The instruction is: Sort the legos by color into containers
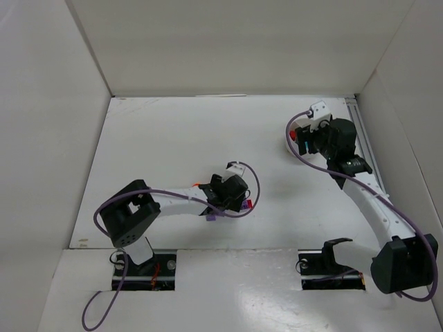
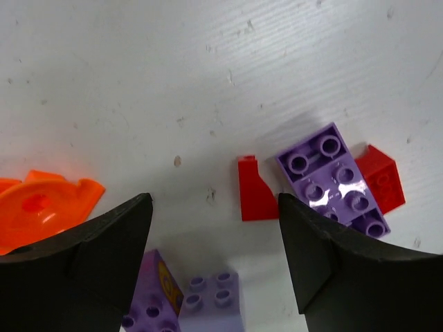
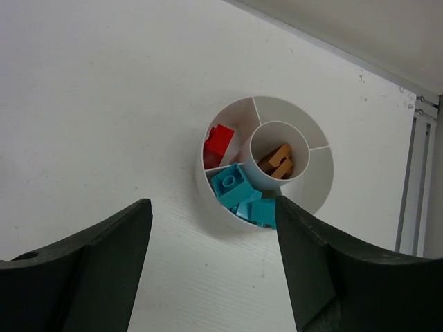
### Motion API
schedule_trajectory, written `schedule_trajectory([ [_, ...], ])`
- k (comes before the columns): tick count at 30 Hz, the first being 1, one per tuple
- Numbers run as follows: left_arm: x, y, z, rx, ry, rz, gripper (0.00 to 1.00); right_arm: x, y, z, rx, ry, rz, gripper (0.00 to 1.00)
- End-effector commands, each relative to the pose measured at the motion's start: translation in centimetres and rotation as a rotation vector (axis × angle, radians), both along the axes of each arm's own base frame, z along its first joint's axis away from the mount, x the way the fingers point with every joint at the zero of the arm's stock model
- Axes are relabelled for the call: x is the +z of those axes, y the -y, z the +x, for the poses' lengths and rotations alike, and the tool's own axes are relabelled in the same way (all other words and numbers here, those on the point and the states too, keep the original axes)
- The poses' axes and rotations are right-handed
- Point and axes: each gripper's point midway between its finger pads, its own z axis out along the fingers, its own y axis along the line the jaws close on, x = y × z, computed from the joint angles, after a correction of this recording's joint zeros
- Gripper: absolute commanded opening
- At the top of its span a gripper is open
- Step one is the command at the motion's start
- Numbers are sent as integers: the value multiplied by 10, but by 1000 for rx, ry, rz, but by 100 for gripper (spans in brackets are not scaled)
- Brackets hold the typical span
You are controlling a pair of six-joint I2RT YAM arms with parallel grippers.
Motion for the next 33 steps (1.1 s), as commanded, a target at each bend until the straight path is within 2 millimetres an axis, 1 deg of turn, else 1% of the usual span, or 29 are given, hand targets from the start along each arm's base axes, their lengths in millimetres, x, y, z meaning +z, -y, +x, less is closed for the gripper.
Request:
schedule_trajectory([
  [1,7,0,15,53,50,37,69,7,2,-2,6,20,-1,76],
  [2,3,0,15,52,44,47,68,7,4,-2,5,20,2,76],
  [4,5,7,20,45,55,39,68,7,4,-2,5,20,2,76],
  [5,-1,7,17,37,37,47,65,7,4,-2,5,20,2,76],
  [6,4,12,21,25,51,38,63,7,8,-1,-4,20,2,76],
  [8,0,17,18,0,31,29,54,5,6,-3,5,10,3,76],
  [9,0,17,18,0,31,29,46,8,6,-4,5,19,5,76],
  [11,0,21,13,-20,12,4,39,8,6,-4,5,19,5,76],
  [12,-4,19,10,-25,0,9,36,8,6,-4,5,19,5,76],
  [13,0,21,9,-33,-2,-8,28,10,10,-6,-4,21,5,76],
  [14,5,21,6,-41,-5,-26,25,10,10,-6,-5,21,5,76],
  [15,4,21,1,-47,-21,-48,22,13,8,-7,6,29,9,76],
  [17,8,20,-2,-52,-18,-68,20,14,7,-10,14,27,12,76],
  [18,14,19,-3,-46,-11,-89,13,17,6,-12,26,38,8,76],
  [19,21,21,-1,-47,3,-111,11,17,1,-13,52,37,17,76],
  [20,22,19,-3,-47,5,-113,11,20,-1,-16,66,40,22,76],
  [21,34,20,-2,-56,31,-143,11,22,-4,-20,88,43,21,76],
  [22,36,21,-3,-73,41,-160,11,22,-10,-22,126,42,34,76],
  [23,41,20,-2,-95,63,-161,10,21,-14,-28,149,26,41,76],
  [24,55,21,-1,-112,100,-191,10,17,-17,-33,172,16,49,76],
  [25,58,21,-2,-138,127,-216,10,11,-21,-37,190,-8,64,76],
  [26,65,25,-6,-179,156,-238,10,8,-28,-44,224,-23,87,76],
  [27,72,25,-5,-230,199,-238,10,1,-32,-49,246,-51,105,76],
  [28,91,27,-7,-266,244,-286,10,-5,-36,-55,266,-69,126,76],
  [29,98,30,-11,-306,268,-325,11,-10,-46,-63,328,-93,152,78],
  [30,112,34,-11,-324,300,-359,11,-10,-54,-67,367,-101,179,78],
  [31,121,33,-11,-323,323,-388,13,-10,-60,-74,406,-108,203,78],
  [32,142,35,-9,-313,381,-449,13,-14,-66,-78,443,-112,218,78],
  [33,153,30,-2,-245,405,-472,16,-11,-73,-85,499,-103,238,78],
])
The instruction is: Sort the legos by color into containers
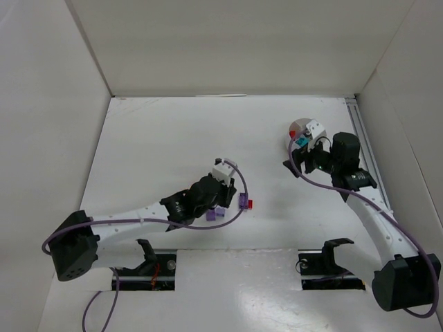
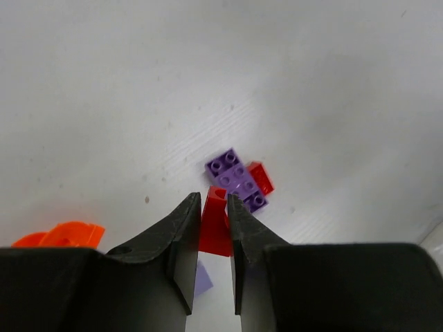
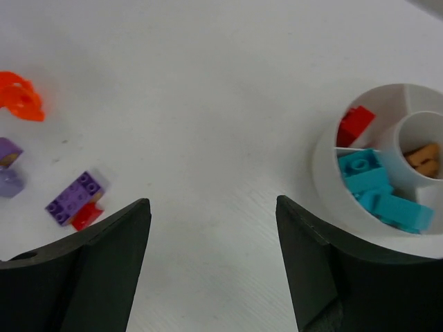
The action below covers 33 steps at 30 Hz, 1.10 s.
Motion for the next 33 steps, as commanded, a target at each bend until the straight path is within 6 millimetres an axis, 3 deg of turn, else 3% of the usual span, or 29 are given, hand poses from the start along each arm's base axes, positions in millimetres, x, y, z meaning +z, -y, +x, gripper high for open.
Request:
schedule_trajectory([
  [1,69,11,16,55,142,-213,17,10,-36,-26,210,12,109,78],
  [4,109,-7,40,368,36,-414,17,8,-42,-35,232,61,92,78],
  [5,114,-10,45,445,-21,-471,17,17,-48,-42,242,105,98,78],
  [6,120,-12,46,517,-80,-499,17,9,-50,-46,235,109,103,78],
  [7,128,-7,45,578,-169,-631,15,21,-52,-42,215,178,117,78],
  [9,129,-6,48,639,-218,-718,14,29,-68,-56,242,220,183,78],
  [10,139,-6,52,670,-193,-790,10,35,-71,-57,228,251,205,78],
  [15,154,6,44,698,-256,-965,10,78,-105,-76,280,389,337,75],
  [18,160,13,43,682,-263,-1000,10,94,-119,-76,274,415,416,75],
  [24,166,9,38,694,-238,-1046,10,96,-156,-75,366,342,459,75],
  [33,166,7,31,681,-240,-1063,10,108,-168,-67,365,342,474,75],
])
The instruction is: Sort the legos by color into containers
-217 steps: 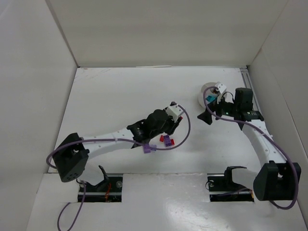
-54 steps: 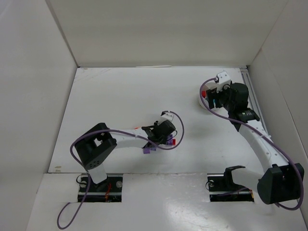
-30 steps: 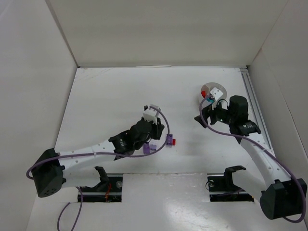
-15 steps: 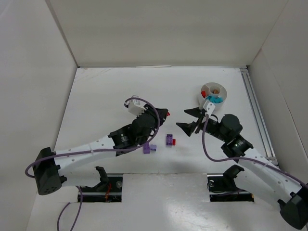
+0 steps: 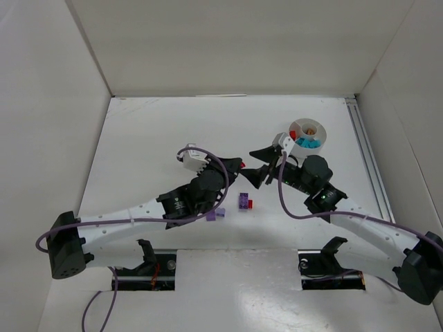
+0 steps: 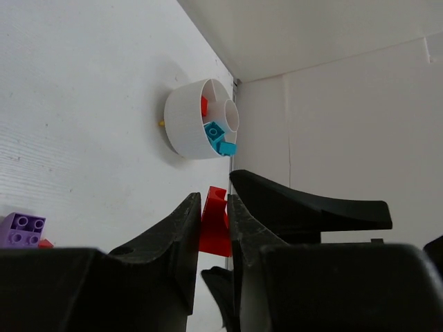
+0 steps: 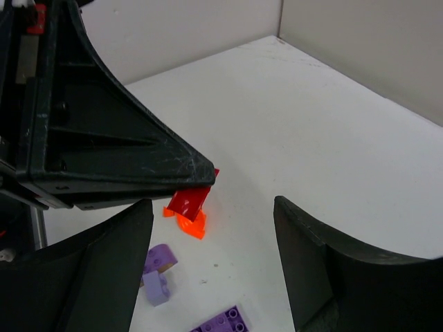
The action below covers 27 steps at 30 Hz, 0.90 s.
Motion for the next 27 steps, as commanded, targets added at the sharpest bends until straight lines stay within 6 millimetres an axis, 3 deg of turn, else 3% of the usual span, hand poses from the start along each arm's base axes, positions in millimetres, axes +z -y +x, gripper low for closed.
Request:
schedule_trajectory([
  [1,22,-11,-1,36,39,-81,10,53,-3,1,-3,100,110,75],
  [15,24,-15,-4,27,86,-70,10,52,-22,7,65,78,92,70],
  [17,28,-15,-4,26,93,-68,10,52,-22,7,65,78,92,61],
  [22,31,-11,-7,4,119,-64,11,53,-25,7,74,78,90,59],
  [24,33,-9,-8,-12,130,-52,11,54,-28,5,99,81,88,54],
  [27,34,-7,-9,-25,137,-50,11,55,-30,4,114,73,91,34],
])
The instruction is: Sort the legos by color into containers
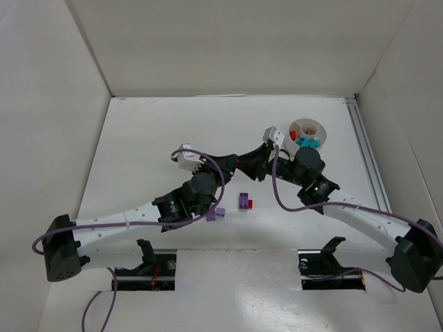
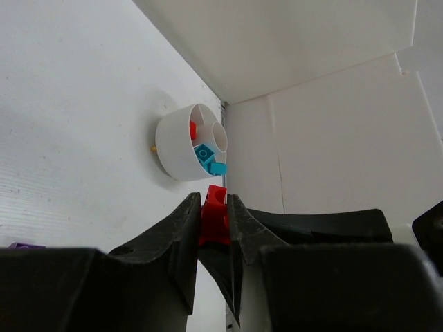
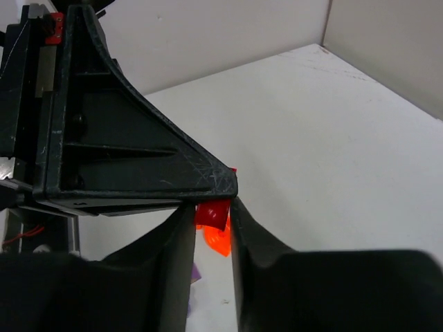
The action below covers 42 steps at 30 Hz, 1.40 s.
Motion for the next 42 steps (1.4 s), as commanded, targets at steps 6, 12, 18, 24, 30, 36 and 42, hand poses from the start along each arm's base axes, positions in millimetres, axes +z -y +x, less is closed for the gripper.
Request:
schedule_trajectory([
  [6,20,9,-11,-79,58,-26,28,48,-1,0,1,106,86,16],
  [12,19,8,-12,-90,69,8,51,48,18,9,-65,104,71,11],
  [18,15,-9,-7,-19,49,81,82,26,53,35,-161,70,13,10],
  [24,-7,-26,26,-66,-3,236,100,-6,113,77,-328,-11,-103,10],
  [30,-73,-31,58,-238,-101,460,100,-40,176,136,-532,-145,-276,10],
  [36,-117,-38,64,-271,-164,654,100,-62,198,192,-608,-229,-410,10],
  [42,-138,-27,61,-357,-160,691,100,-79,222,222,-745,-282,-495,10],
])
